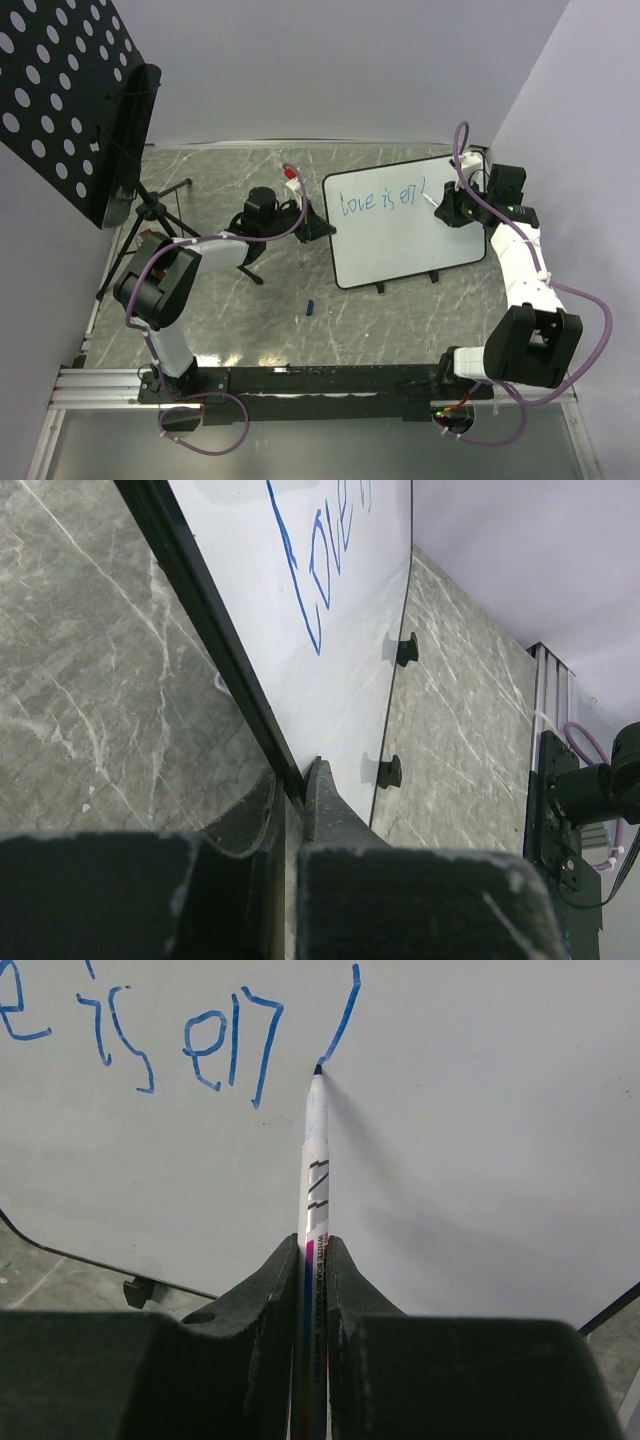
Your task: Write a sentence on the whiteboard
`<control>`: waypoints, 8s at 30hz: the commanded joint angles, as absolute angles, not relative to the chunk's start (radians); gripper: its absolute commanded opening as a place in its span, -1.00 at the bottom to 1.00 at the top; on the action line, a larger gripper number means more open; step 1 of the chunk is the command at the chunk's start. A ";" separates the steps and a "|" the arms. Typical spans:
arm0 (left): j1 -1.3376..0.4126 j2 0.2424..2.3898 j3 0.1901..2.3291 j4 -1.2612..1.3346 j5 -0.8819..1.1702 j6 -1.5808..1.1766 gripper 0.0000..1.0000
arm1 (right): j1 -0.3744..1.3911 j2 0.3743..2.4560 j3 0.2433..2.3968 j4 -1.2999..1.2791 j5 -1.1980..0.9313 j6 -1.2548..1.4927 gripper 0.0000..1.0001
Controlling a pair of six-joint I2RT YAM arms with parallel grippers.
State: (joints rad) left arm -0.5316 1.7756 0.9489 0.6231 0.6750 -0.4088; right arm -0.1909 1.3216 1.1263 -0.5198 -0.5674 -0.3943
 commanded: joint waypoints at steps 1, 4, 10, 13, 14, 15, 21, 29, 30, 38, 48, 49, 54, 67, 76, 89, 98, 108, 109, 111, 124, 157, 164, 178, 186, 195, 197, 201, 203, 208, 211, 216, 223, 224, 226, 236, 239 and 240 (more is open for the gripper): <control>-0.551 1.781 0.953 0.589 0.666 -0.252 -0.98 | -0.199 1.302 1.154 -0.502 -0.577 -0.390 -1.00; -0.552 1.781 0.953 0.589 0.667 -0.252 -0.98 | -0.199 1.305 1.169 -0.497 -0.578 -0.380 -1.00; -0.552 1.784 0.954 0.589 0.666 -0.252 -0.98 | -0.201 1.321 1.196 -0.492 -0.577 -0.370 -1.00; -0.551 1.784 0.954 0.589 0.667 -0.252 -0.98 | -0.198 1.327 1.204 -0.492 -0.580 -0.365 -1.00; -0.551 1.786 0.954 0.589 0.667 -0.252 -0.98 | -0.198 1.331 1.212 -0.494 -0.578 -0.364 -1.00; -0.552 1.786 0.954 0.591 0.667 -0.252 -0.98 | -0.198 1.333 1.212 -0.498 -0.584 -0.362 -1.00; -0.552 1.786 0.956 0.589 0.666 -0.252 -0.98 | -0.192 1.351 1.223 -0.512 -0.592 -0.367 -1.00; -0.551 1.787 0.956 0.591 0.666 -0.252 -0.98 | -0.186 1.359 1.216 -0.532 -0.603 -0.379 -1.00; -0.552 1.787 0.956 0.589 0.667 -0.252 -0.98 | -0.186 1.361 1.218 -0.535 -0.607 -0.380 -1.00; -0.552 1.786 0.957 0.589 0.666 -0.250 -0.98 | -0.183 1.367 1.224 -0.577 -0.621 -0.411 -1.00; -0.552 1.784 0.957 0.588 0.666 -0.249 -0.98 | -0.183 1.350 1.193 -0.606 -0.617 -0.445 -1.00; -0.552 1.783 0.957 0.586 0.664 -0.249 -0.98 | -0.183 1.348 1.192 -0.604 -0.612 -0.445 -1.00; -0.551 1.781 0.957 0.584 0.664 -0.247 -0.98 | -0.184 1.333 1.184 -0.588 -0.578 -0.431 -1.00; -0.552 1.779 0.957 0.583 0.666 -0.247 -0.98 | -0.186 1.325 1.215 -0.551 -0.543 -0.396 -1.00; -0.554 1.782 0.959 0.583 0.667 -0.247 -0.98 | -0.186 1.341 1.253 -0.528 -0.546 -0.362 -1.00; -0.552 1.786 0.959 0.584 0.664 -0.247 -0.98 | -0.184 1.344 1.235 -0.532 -0.542 -0.368 -1.00; -0.552 1.784 0.959 0.586 0.664 -0.249 -0.98 | -0.186 1.310 1.169 -0.548 -0.535 -0.391 -1.00; -0.552 1.781 0.957 0.589 0.664 -0.249 -0.98 | -0.202 1.287 1.140 -0.552 -0.529 -0.397 -1.00; -0.551 1.782 0.957 0.589 0.664 -0.249 -0.98 | -0.204 1.285 1.143 -0.551 -0.528 -0.396 -1.00; -0.552 1.784 0.957 0.589 0.664 -0.249 -0.98 | -0.212 1.284 1.149 -0.551 -0.529 -0.394 -1.00; -0.552 1.779 0.956 0.584 0.663 -0.247 -0.98 | -0.227 1.243 1.210 -0.569 -0.586 -0.380 -1.00; -0.552 1.775 0.951 0.583 0.660 -0.245 -0.98 | -0.255 1.236 1.198 -0.526 -0.626 -0.376 -1.00; -0.552 1.773 0.950 0.583 0.658 -0.244 -0.98 | -0.258 1.239 1.197 -0.522 -0.630 -0.379 -1.00; -0.554 1.772 0.946 0.584 0.655 -0.245 -0.98 | -0.265 1.239 1.195 -0.522 -0.637 -0.385 -1.00; -0.554 1.769 0.943 0.586 0.653 -0.244 -0.98 | -0.265 1.238 1.192 -0.522 -0.641 -0.387 -1.00; -0.555 1.766 0.945 0.583 0.653 -0.242 -0.98 | -0.268 1.233 1.187 -0.518 -0.647 -0.388 -1.00; -0.555 1.766 0.943 0.581 0.650 -0.242 -0.98 | -0.267 1.233 1.186 -0.519 -0.647 -0.388 -1.00; -0.554 1.764 0.943 0.578 0.650 -0.239 -0.98 | -0.268 1.235 1.186 -0.520 -0.650 -0.387 -1.00; -0.554 1.764 0.943 0.578 0.650 -0.239 -0.98 | -0.268 1.236 1.184 -0.518 -0.653 -0.385 -1.00; -0.554 1.764 0.942 0.583 0.649 -0.241 -0.98 | -0.267 1.238 1.183 -0.522 -0.653 -0.388 -1.00; -0.555 1.764 0.942 0.581 0.650 -0.241 -0.98 | -0.268 1.235 1.178 -0.520 -0.652 -0.388 -1.00; -0.555 1.763 0.942 0.578 0.649 -0.239 -0.98 | -0.270 1.232 1.175 -0.520 -0.653 -0.390 -1.00; -0.555 1.763 0.940 0.581 0.649 -0.239 -0.98 | -0.268 1.230 1.172 -0.520 -0.653 -0.394 -1.00; -0.555 1.763 0.940 0.581 0.649 -0.239 -0.98 | -0.270 1.227 1.172 -0.520 -0.653 -0.396 -1.00; -0.555 1.763 0.940 0.581 0.649 -0.239 -0.98 | -0.270 1.227 1.172 -0.522 -0.653 -0.397 -1.00; -0.557 1.759 0.939 0.581 0.647 -0.239 -0.98 | -0.270 1.212 1.177 -0.538 -0.663 -0.405 -1.00; -0.557 1.758 0.939 0.580 0.647 -0.238 -0.98 | -0.270 1.209 1.173 -0.540 -0.664 -0.408 -1.00; -0.555 1.758 0.939 0.578 0.647 -0.238 -0.98 | -0.270 1.209 1.172 -0.540 -0.664 -0.410 -1.00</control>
